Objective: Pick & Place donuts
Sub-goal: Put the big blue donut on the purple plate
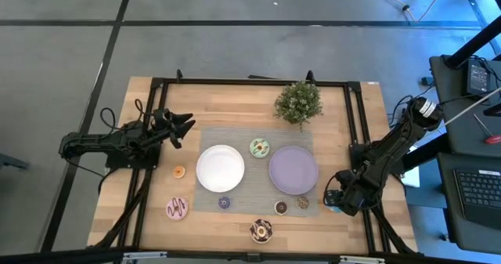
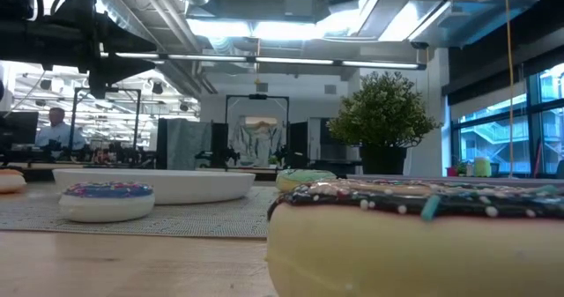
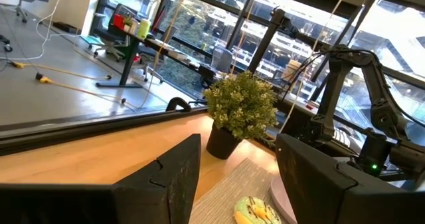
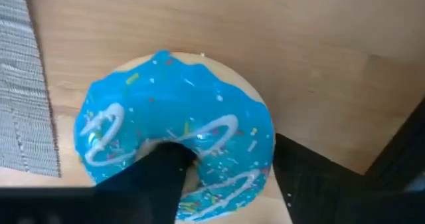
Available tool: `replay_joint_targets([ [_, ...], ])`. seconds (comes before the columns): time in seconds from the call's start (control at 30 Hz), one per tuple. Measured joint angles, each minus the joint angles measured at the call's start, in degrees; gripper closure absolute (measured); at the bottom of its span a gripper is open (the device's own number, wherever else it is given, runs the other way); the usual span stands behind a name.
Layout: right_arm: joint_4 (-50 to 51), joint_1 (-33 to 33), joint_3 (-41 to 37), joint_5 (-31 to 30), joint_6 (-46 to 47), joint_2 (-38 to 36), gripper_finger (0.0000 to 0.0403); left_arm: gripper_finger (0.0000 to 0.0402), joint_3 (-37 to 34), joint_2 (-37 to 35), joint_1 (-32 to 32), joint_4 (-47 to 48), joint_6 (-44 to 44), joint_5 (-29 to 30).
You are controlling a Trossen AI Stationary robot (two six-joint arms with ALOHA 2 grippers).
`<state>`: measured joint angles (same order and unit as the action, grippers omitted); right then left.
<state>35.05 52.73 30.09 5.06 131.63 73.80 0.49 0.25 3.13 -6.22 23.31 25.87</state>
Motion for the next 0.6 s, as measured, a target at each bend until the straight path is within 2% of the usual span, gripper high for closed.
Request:
replay_joint_targets([
  [0.3,-0.9,0.0,1.7,0.6,-2.9,-1.1,0.0262,0.021,0.0,0.0,0.0,0.0,0.0,0.0],
  [0.47,7.0,0.0,6.9,-0.2,-4.3,-3.4,0.0281,0.0212,0.0,0.0,0.0,0.0,0.0,0.2],
  [0.6,13.6,-2.3,13.0,-4.5,-9.5,-5.6,0.0283,0.021,0.0,0.0,0.0,0.1,0.0,0.3],
])
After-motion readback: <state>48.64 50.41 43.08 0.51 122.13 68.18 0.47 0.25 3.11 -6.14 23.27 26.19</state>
